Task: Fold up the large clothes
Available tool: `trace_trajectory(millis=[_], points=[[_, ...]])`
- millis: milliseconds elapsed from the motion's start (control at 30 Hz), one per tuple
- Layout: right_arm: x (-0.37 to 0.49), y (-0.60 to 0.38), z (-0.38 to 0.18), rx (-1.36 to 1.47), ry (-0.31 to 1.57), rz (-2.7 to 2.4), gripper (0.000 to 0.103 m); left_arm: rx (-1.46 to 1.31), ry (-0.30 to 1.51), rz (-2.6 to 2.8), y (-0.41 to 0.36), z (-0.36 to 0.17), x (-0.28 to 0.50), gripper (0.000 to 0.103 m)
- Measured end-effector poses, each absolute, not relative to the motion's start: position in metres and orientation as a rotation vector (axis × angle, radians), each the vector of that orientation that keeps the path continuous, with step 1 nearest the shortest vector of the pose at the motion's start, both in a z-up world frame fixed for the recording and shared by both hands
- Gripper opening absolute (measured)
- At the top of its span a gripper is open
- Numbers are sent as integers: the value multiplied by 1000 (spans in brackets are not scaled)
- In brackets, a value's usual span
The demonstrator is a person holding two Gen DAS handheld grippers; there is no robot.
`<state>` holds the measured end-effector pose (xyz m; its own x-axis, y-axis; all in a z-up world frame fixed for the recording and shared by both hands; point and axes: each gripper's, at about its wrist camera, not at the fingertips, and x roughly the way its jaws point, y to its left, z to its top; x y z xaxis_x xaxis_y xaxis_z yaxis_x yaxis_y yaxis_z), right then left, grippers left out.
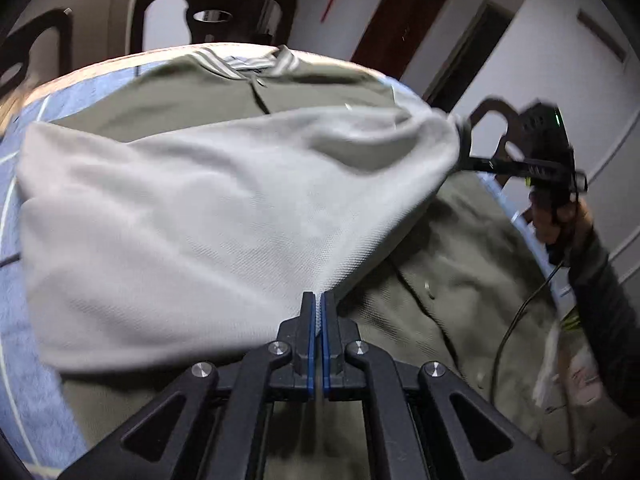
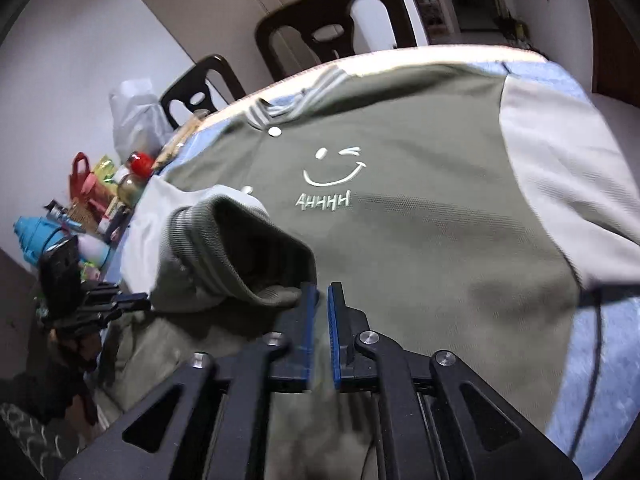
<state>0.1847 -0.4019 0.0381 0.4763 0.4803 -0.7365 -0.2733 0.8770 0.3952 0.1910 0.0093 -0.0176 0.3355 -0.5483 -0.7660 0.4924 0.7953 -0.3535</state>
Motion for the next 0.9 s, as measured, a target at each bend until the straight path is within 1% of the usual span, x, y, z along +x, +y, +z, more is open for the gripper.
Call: trace_trajectory(millis=[33,67,200,233,267,333,400,433,500,533,567,600,667,700,767,833,900], points=[[184,-403,46,263,938,454,49,-76,1006,-665,16,-11,193,3],[186,-404,50,294,909,447,61,-92,980,-639,24,-1,193,3],[185,-389,61,434,816,509,63,-160,866,-523,56,32,197,4],[189,-381,57,436,833,511,66,-161,846,-479,67,37,202,6],[191,-374,53,426,855,505,66,-157,834,-436,76,37,207,9],[208,-359,27,346,974,431,65,-141,850,-352,90,28,222,13],[215,-353,4,318,1077,368,41,-146,934,-282,100,4,241,13],[215,-354,-7,347,1115,368,32,-155,973,-270,104,-9,247,13],[209,-358,-10,349,1102,364,32,-163,993,-257,109,-24,245,13],[208,-360,-10,335,1119,329,37,-168,980,-261,112,-24,240,13],[206,-362,-10,334,1124,316,44,-170,971,-264,113,-23,238,13],[204,-363,-5,328,1107,300,47,-171,971,-264,113,-21,237,14],[199,-364,9,321,1048,293,48,-169,954,-269,114,-13,236,16],[195,-365,22,340,989,301,48,-164,932,-271,114,-6,236,16],[189,-367,39,387,916,313,54,-173,895,-281,115,4,235,19],[187,-361,51,383,863,307,54,-168,861,-281,115,16,232,21],[185,-354,56,340,850,302,54,-149,842,-267,113,20,234,21]])
